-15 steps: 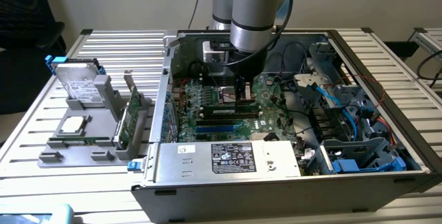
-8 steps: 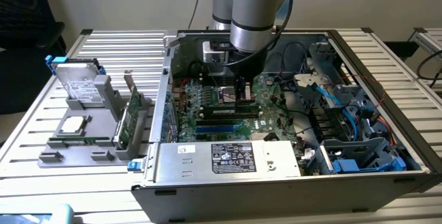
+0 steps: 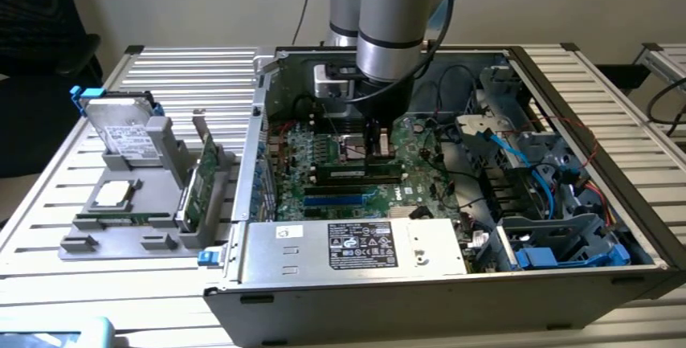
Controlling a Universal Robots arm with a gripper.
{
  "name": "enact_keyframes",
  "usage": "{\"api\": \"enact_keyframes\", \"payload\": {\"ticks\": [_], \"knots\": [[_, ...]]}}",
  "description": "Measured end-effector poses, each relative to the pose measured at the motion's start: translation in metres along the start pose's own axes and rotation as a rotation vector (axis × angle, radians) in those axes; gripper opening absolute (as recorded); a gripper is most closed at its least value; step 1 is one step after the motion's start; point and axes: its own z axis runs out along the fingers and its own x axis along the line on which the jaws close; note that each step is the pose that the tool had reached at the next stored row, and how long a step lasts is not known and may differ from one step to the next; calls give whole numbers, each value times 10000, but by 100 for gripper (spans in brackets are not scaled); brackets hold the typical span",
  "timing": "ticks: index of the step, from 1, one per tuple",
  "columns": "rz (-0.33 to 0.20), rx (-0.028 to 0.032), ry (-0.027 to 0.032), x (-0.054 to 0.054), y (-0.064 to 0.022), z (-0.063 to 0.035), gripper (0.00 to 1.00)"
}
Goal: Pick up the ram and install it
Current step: 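Insert the ram into the slot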
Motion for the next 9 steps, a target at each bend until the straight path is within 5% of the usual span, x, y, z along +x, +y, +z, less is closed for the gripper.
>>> {"api": "enact_keyframes", "payload": {"ticks": [9], "knots": [[2,16,1,-5,8,10,13]]}}
